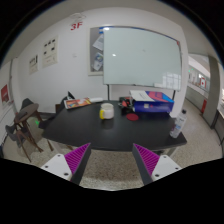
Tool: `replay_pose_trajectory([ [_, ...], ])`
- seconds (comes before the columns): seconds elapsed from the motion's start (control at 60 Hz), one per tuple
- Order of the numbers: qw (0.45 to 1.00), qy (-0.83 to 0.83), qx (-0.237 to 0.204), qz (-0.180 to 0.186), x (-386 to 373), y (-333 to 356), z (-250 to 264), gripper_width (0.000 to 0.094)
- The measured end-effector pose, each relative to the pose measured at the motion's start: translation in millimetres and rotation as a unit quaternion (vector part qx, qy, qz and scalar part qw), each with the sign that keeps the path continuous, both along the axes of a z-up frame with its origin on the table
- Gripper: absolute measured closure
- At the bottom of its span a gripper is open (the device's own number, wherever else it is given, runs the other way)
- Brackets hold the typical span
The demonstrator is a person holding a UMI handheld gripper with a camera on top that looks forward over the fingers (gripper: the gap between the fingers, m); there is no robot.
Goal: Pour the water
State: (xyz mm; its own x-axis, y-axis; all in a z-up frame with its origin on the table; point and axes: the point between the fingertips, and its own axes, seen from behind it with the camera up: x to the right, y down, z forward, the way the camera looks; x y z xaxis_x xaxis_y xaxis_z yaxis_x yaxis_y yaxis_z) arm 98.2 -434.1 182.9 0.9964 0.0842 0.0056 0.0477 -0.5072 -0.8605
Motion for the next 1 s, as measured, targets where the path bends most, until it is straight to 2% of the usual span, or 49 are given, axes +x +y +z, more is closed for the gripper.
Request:
replay_pose_trajectory([
  [0.217,0.996,-0.017,-0.038,-0.073,180,38,-84,0.0093],
  [0.35,0.993,-0.026,-0.028,-0.115,288,82,-112,0.0092],
  [0.517,0.992,-0.023,0.013,-0.126,372,161,-115,0.0092],
  [0.7,0.992,-0.022,0.053,-0.110,401,237,-112,0.0101],
  [0.767,0.992,-0.017,0.064,-0.107,404,256,-114,0.0148],
  [0.783,0.992,-0.017,0.066,-0.106,404,259,-115,0.0130],
  [0.85,0.991,-0.024,0.077,-0.106,408,270,-116,0.0388],
  [1.0,0.990,-0.023,0.091,-0.105,408,274,-113,0.0501],
])
